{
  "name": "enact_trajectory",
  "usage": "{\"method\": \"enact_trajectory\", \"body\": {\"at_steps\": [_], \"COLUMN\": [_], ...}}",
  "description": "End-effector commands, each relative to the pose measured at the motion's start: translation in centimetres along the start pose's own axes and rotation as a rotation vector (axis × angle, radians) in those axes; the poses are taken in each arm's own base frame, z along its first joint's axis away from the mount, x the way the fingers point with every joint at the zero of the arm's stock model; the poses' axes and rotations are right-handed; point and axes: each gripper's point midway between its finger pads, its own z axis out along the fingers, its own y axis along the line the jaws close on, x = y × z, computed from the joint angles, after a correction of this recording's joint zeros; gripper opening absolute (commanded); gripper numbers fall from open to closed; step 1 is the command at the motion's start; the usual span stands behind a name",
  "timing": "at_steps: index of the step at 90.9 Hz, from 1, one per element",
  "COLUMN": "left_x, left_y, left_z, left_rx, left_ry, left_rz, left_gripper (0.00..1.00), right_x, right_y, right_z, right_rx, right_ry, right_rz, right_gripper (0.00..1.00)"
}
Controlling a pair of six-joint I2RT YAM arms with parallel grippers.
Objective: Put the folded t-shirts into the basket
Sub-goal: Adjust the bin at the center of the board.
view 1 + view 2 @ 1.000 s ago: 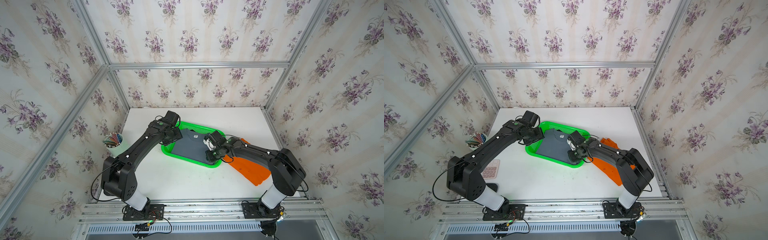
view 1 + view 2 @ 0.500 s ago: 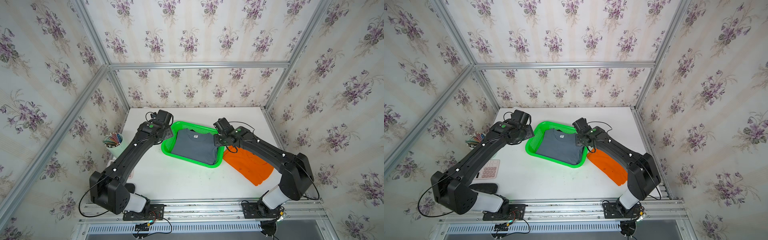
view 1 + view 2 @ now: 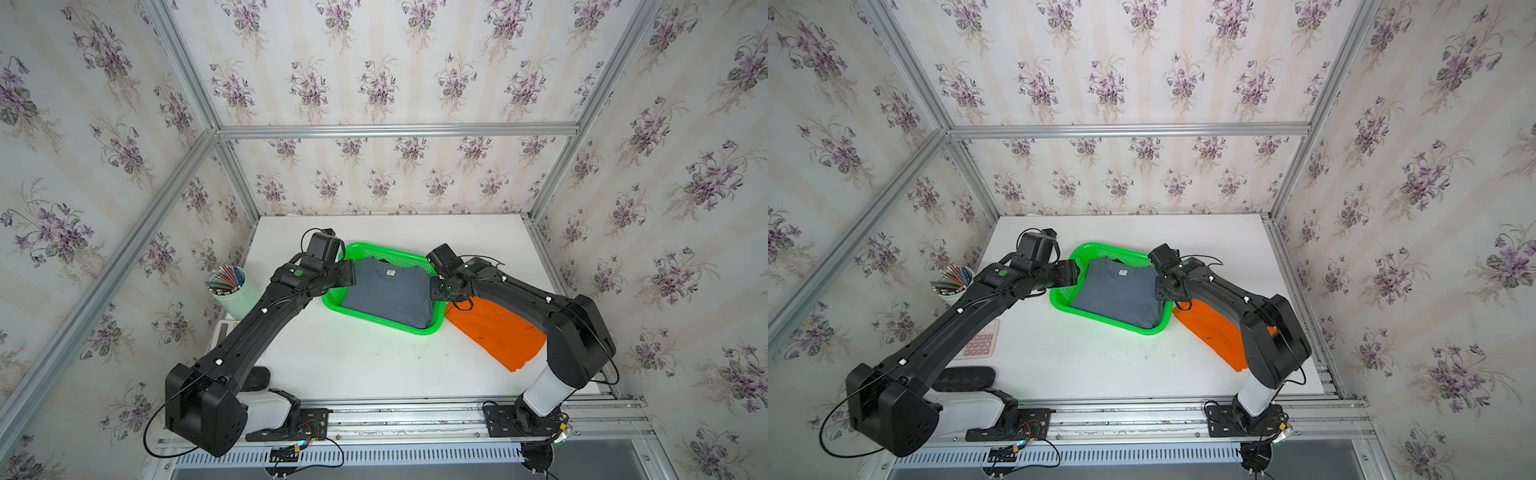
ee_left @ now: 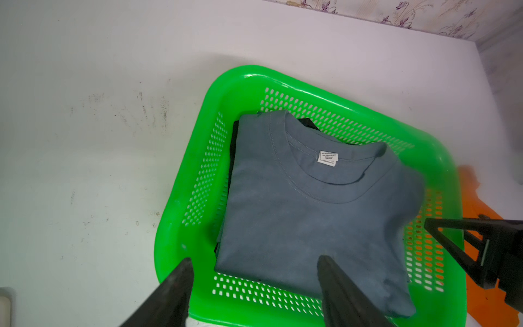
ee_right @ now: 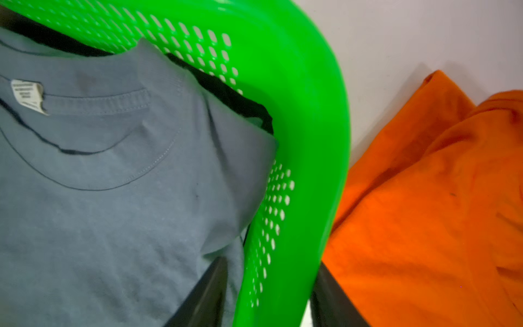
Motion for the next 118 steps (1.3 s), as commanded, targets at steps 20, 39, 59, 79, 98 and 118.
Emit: {"method": "enact_trajectory", "body": {"at_steps": [20, 39, 59, 79, 98, 118], "left_x": [0.2, 1.2, 1.6, 1.7, 2.6, 3.3], "left_y": [0.8, 0.8, 0.6, -0.7, -4.7, -8.9], "left_z": [-0.4, -0.3, -0.2, -0.2, -0.5, -1.1], "left_rx": [-0.034, -0.014, 0.001, 0.037, 0.113, 0.230], "left_ry": [-0.015, -0.006, 0.007, -0.003, -0.030, -0.048], "left_rz": [0.014, -0.005, -0.019, 0.036, 0.205, 0.368], "left_gripper": [0.71, 0.71, 0.71, 0.72, 0.74, 0.74], "right_x": [-3.4, -7.2, -12.7, -16.7, -17.6, -10.2], "right_y": [2.5, 4.3, 3.5, 2.3, -1.5, -9.7], "right_z": [3.4, 4.1, 4.1, 3.1, -3.6, -2.8], "right_rx": [-0.037, -0.136, -0.156, -0.180, -0.169, -0.060], "right_ry": [-0.031, -0.069, -0.115, -0.176, -0.264, -0.230], "right_rz": [-0.203, -0.318, -0.241, -0.205, -0.032, 0.178], "right_gripper": [0.19, 0.11, 0.14, 0.49, 0.54, 0.51]}}
